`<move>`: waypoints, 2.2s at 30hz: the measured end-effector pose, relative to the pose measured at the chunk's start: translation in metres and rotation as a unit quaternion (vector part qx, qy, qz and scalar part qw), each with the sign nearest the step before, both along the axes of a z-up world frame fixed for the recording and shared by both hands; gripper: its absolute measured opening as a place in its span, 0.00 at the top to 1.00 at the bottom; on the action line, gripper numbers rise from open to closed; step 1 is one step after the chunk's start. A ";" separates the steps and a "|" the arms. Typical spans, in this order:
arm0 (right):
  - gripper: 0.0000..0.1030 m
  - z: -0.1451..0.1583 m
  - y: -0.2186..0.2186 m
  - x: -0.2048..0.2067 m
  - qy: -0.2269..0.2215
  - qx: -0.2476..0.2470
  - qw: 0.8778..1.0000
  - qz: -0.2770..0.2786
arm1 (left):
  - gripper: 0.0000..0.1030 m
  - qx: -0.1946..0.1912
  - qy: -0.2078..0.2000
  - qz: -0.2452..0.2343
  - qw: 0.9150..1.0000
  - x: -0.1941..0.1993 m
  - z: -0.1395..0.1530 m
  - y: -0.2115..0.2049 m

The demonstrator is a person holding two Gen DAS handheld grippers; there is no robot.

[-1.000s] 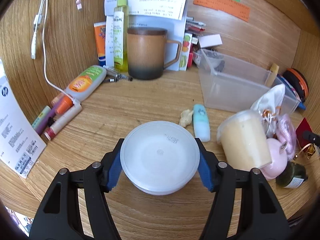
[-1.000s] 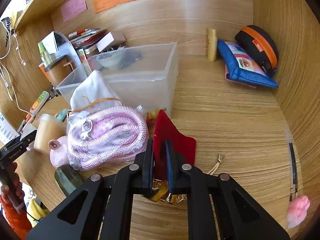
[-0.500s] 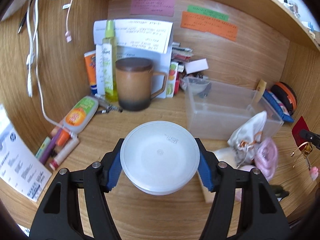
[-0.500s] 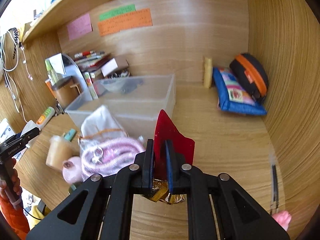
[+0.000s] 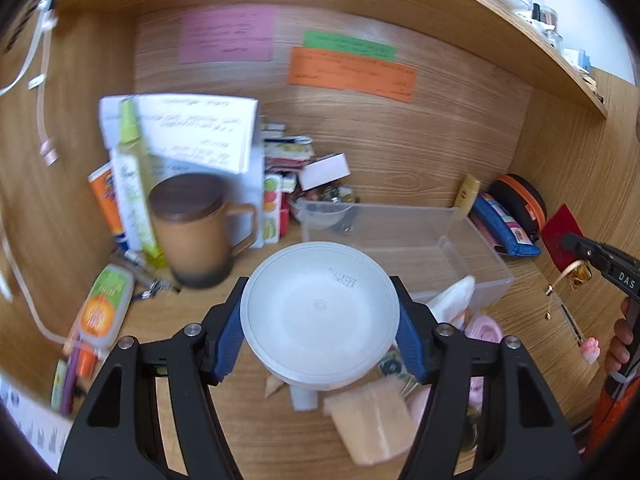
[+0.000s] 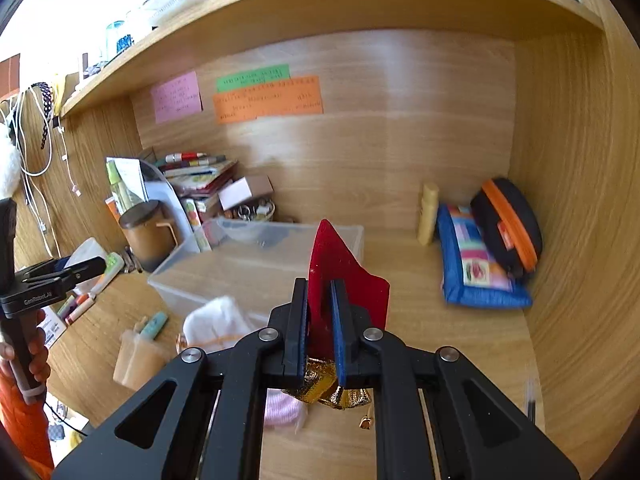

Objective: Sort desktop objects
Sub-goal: 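Carry the white container and red pouch over the clear bin with both grippers, then open both grippers to drop the white container and red pouch into the bin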

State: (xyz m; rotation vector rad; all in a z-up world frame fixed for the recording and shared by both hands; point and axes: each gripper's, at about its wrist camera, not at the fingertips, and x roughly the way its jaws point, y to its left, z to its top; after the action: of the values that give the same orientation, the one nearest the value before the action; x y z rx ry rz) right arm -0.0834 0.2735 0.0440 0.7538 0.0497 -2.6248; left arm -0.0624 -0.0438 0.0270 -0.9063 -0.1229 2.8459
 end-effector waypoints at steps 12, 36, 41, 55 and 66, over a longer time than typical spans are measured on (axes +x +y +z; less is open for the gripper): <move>0.91 0.016 -0.026 -0.050 0.015 0.017 0.999 0.023 | 0.37 -0.019 -0.018 -0.032 0.999 -0.064 0.007 0.025; 0.91 -0.054 -0.086 -0.132 -0.096 0.053 0.991 0.075 | 0.37 -0.045 -0.114 -0.063 0.990 -0.155 -0.047 0.060; 0.91 -0.068 -0.092 -0.140 -0.113 0.070 0.988 0.079 | 0.37 -0.051 -0.133 -0.067 0.988 -0.160 -0.057 0.062; 0.91 -0.096 -0.102 -0.146 -0.154 0.086 0.980 0.090 | 0.37 -0.093 -0.160 -0.085 0.979 -0.165 -0.069 0.079; 0.83 -0.097 -0.104 -0.148 -0.175 0.087 0.976 0.094 | 0.35 -0.109 -0.167 -0.084 0.976 -0.167 -0.073 0.088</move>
State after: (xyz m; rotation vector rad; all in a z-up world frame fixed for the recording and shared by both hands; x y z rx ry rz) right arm -0.2317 0.1700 -0.0534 1.1992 0.2394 -2.2962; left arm -0.2294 0.0440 -0.0464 -1.3637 0.2217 2.5644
